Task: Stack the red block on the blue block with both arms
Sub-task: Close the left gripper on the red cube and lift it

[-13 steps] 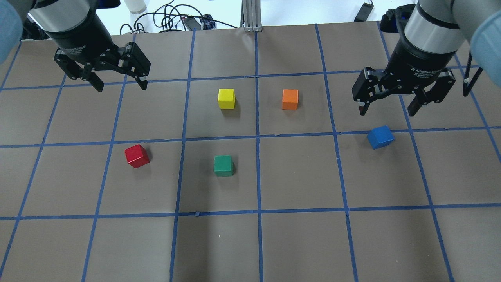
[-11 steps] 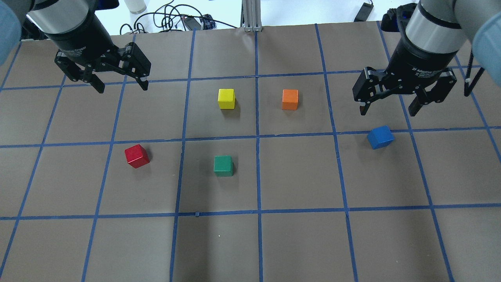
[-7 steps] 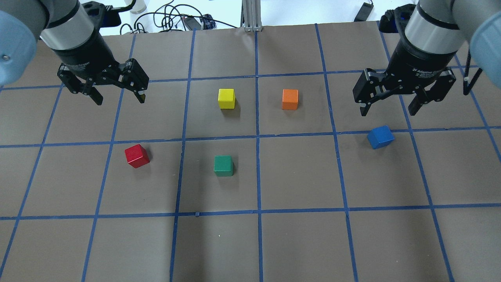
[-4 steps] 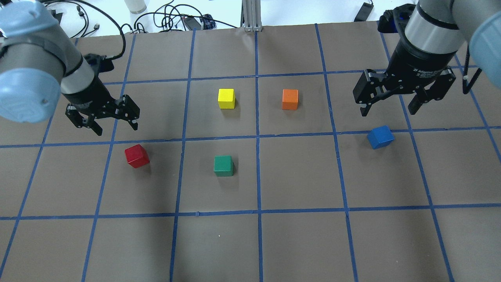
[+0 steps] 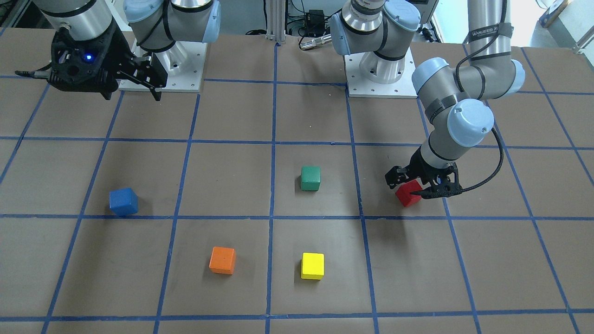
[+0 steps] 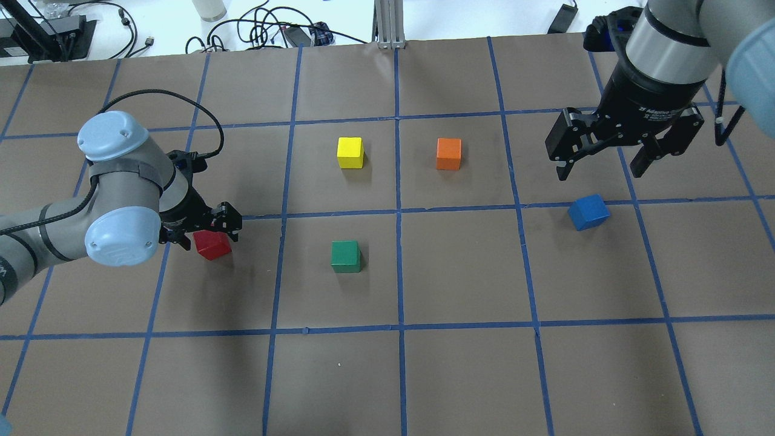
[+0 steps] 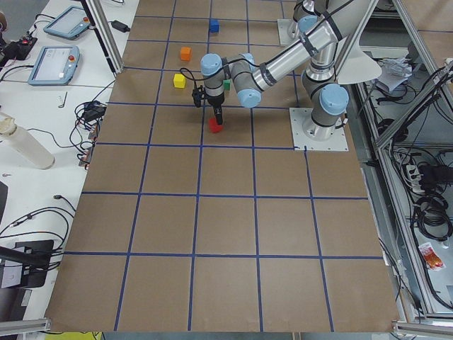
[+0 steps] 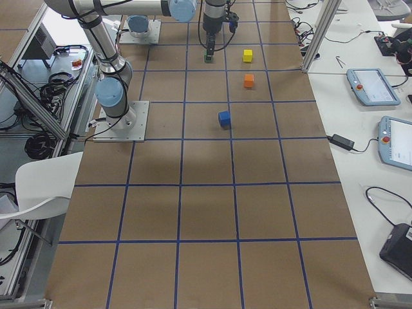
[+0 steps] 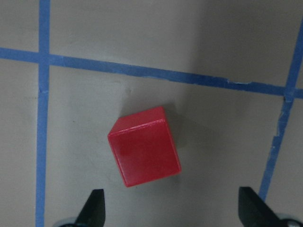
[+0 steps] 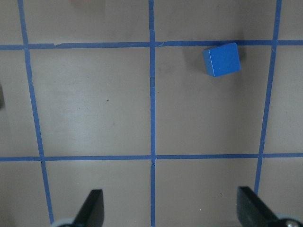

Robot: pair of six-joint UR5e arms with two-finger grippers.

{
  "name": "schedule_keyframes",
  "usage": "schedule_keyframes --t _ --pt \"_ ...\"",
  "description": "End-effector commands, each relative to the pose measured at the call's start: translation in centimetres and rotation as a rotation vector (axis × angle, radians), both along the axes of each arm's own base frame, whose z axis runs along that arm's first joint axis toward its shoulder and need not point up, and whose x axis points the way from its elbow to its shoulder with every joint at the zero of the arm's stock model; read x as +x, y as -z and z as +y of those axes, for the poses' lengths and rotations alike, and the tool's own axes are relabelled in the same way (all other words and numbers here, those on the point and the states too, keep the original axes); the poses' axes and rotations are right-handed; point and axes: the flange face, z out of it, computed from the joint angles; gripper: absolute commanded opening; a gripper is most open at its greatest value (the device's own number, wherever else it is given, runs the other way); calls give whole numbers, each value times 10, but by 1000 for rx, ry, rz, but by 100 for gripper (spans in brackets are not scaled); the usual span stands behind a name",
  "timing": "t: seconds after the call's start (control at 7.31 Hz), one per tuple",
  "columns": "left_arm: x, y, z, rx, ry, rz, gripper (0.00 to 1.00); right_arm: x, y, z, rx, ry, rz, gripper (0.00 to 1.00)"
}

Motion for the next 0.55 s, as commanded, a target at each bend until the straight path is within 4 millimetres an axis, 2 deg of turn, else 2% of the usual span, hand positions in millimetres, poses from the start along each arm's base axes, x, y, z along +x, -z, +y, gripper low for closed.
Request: schedule_keyframes --t 0.0,0.14,0.41 --pt "3 19 -10 -18 22 -9 47 0 1 -1 0 -17 0 100" --pt "9 13 -13 -16 56 -63 0 -1 0 0 0 -18 2 100" --pt "-14 -24 -22 -40 72 -58 0 -1 0 0 0 -18 0 100"
